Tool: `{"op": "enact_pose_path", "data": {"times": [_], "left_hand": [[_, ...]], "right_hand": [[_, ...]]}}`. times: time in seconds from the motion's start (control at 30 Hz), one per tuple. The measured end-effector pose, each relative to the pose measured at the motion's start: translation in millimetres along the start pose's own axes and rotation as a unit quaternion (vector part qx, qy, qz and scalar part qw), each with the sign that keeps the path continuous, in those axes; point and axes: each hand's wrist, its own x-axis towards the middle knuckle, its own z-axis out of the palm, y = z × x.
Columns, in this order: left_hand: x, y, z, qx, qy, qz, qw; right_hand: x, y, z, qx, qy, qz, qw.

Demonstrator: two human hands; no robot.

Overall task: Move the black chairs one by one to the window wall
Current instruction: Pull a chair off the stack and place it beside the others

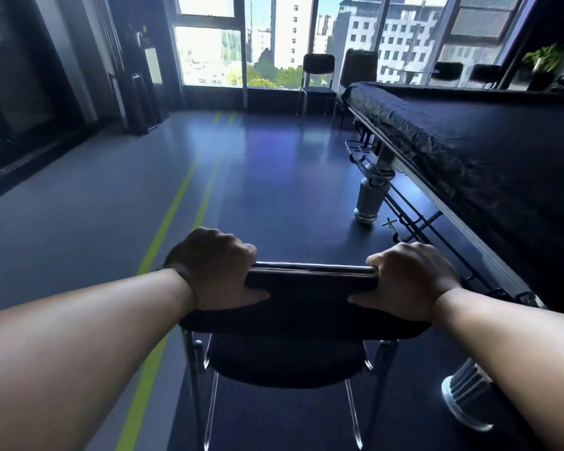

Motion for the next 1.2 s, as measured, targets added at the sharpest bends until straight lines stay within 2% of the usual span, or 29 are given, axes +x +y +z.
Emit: {"op": "enact_pose_path", "data": {"times": [0.6, 1.2], "left_hand": [[168, -74, 59, -0.007, 0.012, -0.001, 1.0], [375, -157, 127, 0.011, -0.017, -0.036, 0.999]], "right_hand": [[183, 60, 24, 0.003, 0.002, -0.003, 1.0], [423, 148, 57, -0.008, 0.011, -0.047, 0.999]]}}
